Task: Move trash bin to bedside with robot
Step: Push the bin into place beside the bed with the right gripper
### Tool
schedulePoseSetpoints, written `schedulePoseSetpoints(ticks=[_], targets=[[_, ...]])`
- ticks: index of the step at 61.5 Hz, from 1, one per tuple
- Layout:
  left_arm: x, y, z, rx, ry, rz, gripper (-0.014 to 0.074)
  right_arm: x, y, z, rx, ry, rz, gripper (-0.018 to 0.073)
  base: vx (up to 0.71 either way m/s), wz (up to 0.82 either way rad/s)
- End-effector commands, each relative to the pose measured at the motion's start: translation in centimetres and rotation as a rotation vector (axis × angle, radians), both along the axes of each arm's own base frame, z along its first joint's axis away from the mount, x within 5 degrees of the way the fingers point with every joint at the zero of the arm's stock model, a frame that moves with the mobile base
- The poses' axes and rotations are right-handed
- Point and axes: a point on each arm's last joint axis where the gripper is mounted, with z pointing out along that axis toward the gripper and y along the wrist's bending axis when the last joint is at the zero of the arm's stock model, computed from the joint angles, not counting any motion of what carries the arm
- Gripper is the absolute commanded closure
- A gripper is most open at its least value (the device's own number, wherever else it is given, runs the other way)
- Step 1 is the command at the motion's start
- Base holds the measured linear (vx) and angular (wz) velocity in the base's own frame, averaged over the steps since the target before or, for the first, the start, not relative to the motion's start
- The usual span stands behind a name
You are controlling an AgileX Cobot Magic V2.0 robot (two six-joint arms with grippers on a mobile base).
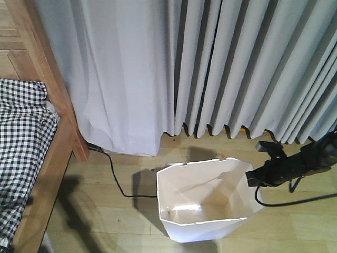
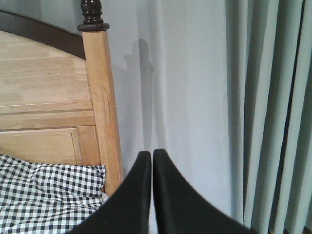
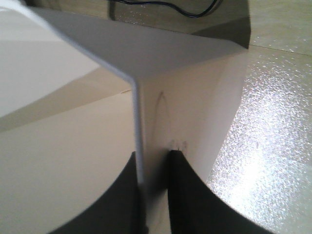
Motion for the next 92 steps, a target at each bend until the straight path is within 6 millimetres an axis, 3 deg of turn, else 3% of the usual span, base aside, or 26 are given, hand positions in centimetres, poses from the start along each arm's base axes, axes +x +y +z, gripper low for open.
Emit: schedulePoseSetpoints(ticks=[1, 24, 42, 63, 92], targets=[[0.0, 0.0, 0.3, -0.022, -0.071, -0.002, 0.0603, 2.1, 1.4, 1.9, 0.175, -0.028, 0.04, 0.0561, 0.0, 0.0], [0.0, 0.0, 0.3, -0.022, -0.071, -0.002, 0.0603, 6.6, 1.3, -5.2, 0.274, 0.03, -0.025, 0.0561, 0.0, 0.0], [0.0, 0.0, 0.3, -0.022, -0.071, -0.002, 0.0603, 7.1, 1.1, -9.6, 0.297, 0.196, -0.053, 0.0557, 0.0, 0.0], [0.0, 0.0, 0.3, -0.022, -0.071, -0.002, 0.0603, 7.1, 1.0, -10.3, 0.282, 0.231, -0.039, 0.0494, 0.0, 0.0], [0.0, 0.0, 0.3, -0.022, -0.071, -0.002, 0.0603, 6.8, 0.5, -10.7, 0.22, 0.255, -0.02, 0.0152, 0.0, 0.0]])
